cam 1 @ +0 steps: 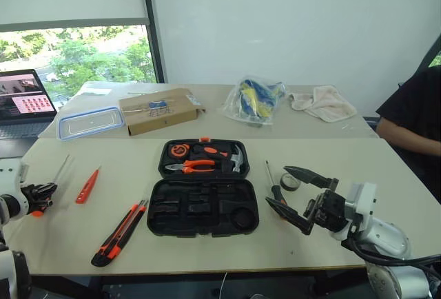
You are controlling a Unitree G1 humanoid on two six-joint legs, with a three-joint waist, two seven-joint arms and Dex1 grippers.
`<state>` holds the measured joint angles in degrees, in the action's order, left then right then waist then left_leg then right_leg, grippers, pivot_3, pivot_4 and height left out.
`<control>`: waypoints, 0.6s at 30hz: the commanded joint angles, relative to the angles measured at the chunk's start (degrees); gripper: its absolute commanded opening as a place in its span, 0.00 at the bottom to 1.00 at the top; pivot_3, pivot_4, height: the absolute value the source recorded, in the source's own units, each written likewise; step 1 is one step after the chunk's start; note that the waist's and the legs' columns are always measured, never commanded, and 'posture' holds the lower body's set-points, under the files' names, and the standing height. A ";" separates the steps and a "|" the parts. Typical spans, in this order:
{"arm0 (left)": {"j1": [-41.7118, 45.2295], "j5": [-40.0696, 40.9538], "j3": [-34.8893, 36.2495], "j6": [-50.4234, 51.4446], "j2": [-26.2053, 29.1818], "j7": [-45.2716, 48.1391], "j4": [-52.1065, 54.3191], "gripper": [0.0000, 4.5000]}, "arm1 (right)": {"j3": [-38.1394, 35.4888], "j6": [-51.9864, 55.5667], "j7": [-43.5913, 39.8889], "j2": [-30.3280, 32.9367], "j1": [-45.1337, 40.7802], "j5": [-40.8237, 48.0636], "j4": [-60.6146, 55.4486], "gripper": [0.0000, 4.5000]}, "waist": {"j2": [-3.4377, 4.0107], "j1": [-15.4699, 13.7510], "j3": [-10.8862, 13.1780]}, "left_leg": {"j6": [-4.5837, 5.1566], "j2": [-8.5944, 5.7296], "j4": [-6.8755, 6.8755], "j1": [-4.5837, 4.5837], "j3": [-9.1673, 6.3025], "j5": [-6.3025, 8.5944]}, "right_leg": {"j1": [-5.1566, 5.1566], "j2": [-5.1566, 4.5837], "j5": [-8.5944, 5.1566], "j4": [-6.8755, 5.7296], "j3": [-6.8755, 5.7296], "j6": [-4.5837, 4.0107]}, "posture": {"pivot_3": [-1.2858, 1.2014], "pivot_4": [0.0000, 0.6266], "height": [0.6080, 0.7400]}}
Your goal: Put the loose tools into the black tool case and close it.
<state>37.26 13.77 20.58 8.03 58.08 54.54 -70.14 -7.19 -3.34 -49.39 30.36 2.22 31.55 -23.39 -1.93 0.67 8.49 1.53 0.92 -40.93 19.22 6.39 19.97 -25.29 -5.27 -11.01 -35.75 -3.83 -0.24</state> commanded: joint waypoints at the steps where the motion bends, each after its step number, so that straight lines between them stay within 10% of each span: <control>1: 0.40 5.65 1.95 -1.50 1.54 15.61 10.78 0.10 | -2.82 0.29 -0.33 1.83 0.84 1.01 -2.98 1.00 | -0.22 -0.35 0.03 | 0.00 0.01 -0.04 0.04 -0.02 0.00 | -0.02 0.00 0.00 -0.01 -0.05 -0.01 | 0.52 0.24 1.00; 12: -6.92 8.62 -18.20 13.02 -6.86 24.65 67.66 0.10 | -9.84 -1.44 -6.72 7.83 9.12 1.74 -0.93 1.00 | -0.23 -1.71 0.05 | 0.08 0.01 -0.13 0.05 -0.19 0.04 | 0.12 -0.10 -0.01 0.01 0.09 0.02 | 0.52 0.24 1.00; 18: -1.87 -0.43 -32.10 14.14 -13.81 19.70 73.51 0.10 | -10.43 -3.49 -7.41 6.45 13.22 0.43 -1.26 1.00 | -0.22 -1.05 0.07 | 0.26 -0.07 -0.36 0.04 -0.45 0.14 | 0.19 0.03 -0.03 0.13 0.45 0.07 | 0.52 0.24 1.00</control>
<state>33.05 16.11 -8.74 22.43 45.16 75.45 1.18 -16.49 -4.81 -56.73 37.44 15.28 32.20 -23.18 -2.15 -0.38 8.55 1.80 0.86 -41.27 19.28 5.93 20.12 -25.10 -5.18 -11.04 -35.64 -3.19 -0.17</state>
